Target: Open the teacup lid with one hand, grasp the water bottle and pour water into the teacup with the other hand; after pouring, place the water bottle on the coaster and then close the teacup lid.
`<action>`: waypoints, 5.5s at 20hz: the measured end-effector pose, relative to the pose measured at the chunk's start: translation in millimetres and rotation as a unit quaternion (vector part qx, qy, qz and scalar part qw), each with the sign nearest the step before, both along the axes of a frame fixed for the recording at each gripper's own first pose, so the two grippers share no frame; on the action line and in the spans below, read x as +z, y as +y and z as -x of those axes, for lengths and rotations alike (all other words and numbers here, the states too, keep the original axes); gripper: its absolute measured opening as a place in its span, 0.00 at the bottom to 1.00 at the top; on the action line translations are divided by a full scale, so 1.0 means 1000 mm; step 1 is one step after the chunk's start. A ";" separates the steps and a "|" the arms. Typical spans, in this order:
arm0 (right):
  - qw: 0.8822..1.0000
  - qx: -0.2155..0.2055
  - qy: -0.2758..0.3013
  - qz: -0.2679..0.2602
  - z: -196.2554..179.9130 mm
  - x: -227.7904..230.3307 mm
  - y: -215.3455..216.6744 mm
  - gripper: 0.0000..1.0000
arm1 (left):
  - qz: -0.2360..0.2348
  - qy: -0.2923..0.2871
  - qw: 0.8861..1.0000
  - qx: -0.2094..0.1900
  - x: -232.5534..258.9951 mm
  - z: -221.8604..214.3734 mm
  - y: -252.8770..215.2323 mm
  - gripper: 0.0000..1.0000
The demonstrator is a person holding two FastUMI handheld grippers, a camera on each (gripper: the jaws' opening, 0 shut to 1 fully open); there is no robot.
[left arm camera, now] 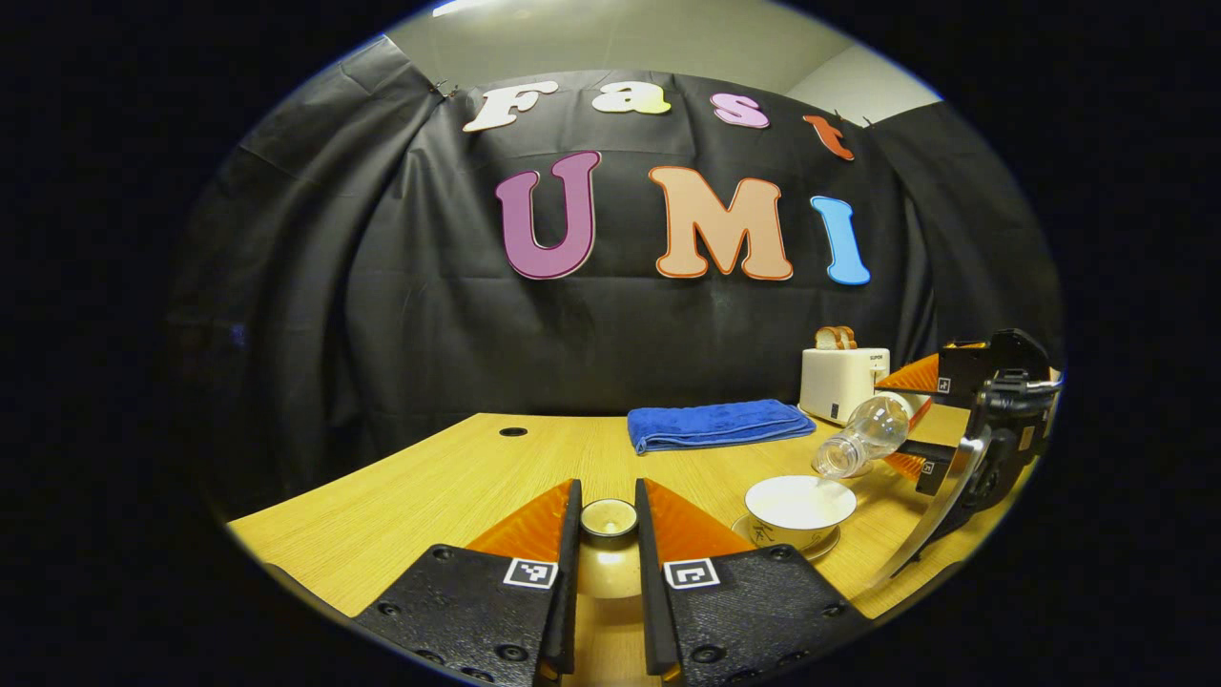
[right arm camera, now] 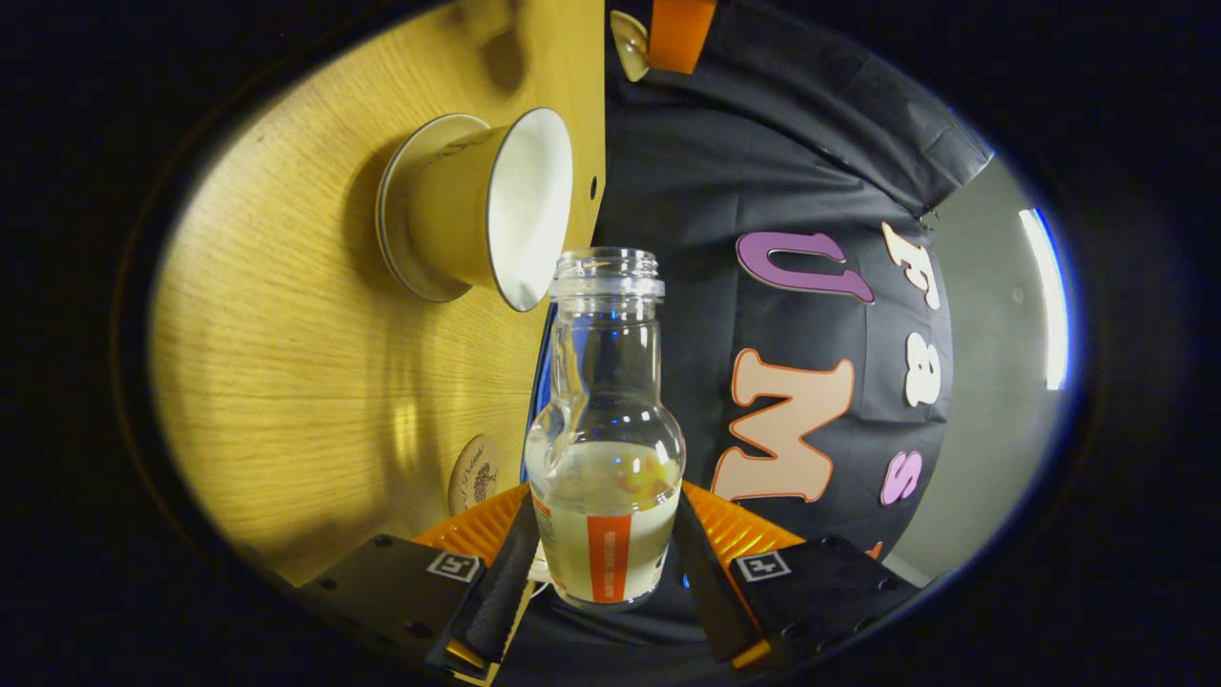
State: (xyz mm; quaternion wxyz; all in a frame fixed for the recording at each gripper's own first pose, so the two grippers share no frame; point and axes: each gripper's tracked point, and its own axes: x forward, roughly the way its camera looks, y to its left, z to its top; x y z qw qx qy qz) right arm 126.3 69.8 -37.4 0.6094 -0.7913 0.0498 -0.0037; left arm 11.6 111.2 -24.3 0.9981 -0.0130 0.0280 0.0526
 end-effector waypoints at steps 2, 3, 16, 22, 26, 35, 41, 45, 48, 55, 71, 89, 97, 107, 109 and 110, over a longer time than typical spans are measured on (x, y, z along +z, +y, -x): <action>1.000 0.007 0.000 0.020 0.001 0.002 0.003 0.81 | 0.000 0.000 1.000 -0.001 0.000 0.000 0.000 0.26; 1.000 0.011 -0.002 0.029 0.000 0.003 0.006 0.80 | 0.000 0.000 1.000 -0.002 0.000 -0.001 0.000 0.26; 0.993 0.040 -0.028 0.106 -0.008 0.034 0.012 0.80 | 0.000 -0.001 1.000 -0.003 -0.001 -0.004 0.001 0.26; 0.988 0.056 -0.042 0.135 -0.009 0.045 0.019 0.80 | -0.001 -0.002 1.000 -0.002 0.000 -0.002 0.001 0.26; 0.986 0.062 -0.048 0.148 -0.010 0.050 0.021 0.81 | -0.001 -0.001 1.000 -0.002 -0.001 -0.002 0.000 0.26; 0.982 0.072 -0.051 0.170 -0.012 0.053 0.028 0.82 | 0.000 -0.001 1.000 -0.007 0.000 -0.002 -0.001 0.26; 0.997 0.045 -0.016 0.068 -0.003 0.026 0.015 0.81 | 0.000 -0.001 1.000 -0.007 0.000 -0.001 -0.001 0.27; 0.999 0.020 0.024 -0.027 0.007 0.001 0.011 0.83 | 0.000 -0.001 1.000 -0.007 0.000 -0.001 -0.002 0.26; 0.993 0.005 0.043 -0.111 0.006 0.002 0.010 0.84 | 0.000 -0.001 1.000 -0.007 0.000 -0.001 -0.001 0.26; 0.932 -0.026 0.047 -0.357 0.012 0.009 0.006 0.79 | 0.000 -0.001 1.000 -0.006 0.000 -0.003 -0.001 0.26; 0.656 -0.093 -0.004 -0.749 -0.035 0.028 -0.052 0.80 | 0.000 0.000 1.000 -0.004 0.000 0.000 0.000 0.26; 0.645 -0.115 -0.048 -0.754 -0.094 -0.015 -0.094 0.83 | 0.001 0.001 1.000 -0.004 0.000 0.001 0.000 0.26; 0.646 -0.122 -0.037 -0.752 -0.100 -0.024 -0.092 0.80 | 0.001 0.001 1.000 -0.004 0.000 0.000 0.000 0.26; 0.637 -0.132 -0.030 -0.759 -0.102 -0.028 -0.092 0.82 | 0.002 0.002 1.000 -0.004 0.000 -0.001 -0.001 0.26; 0.640 -0.134 -0.029 -0.756 -0.102 -0.029 -0.092 0.84 | 0.001 0.001 1.000 -0.005 0.000 0.000 -0.001 0.26; 0.639 -0.138 -0.029 -0.756 -0.101 -0.031 -0.094 0.83 | 0.001 0.002 1.000 -0.005 0.000 -0.001 -0.001 0.26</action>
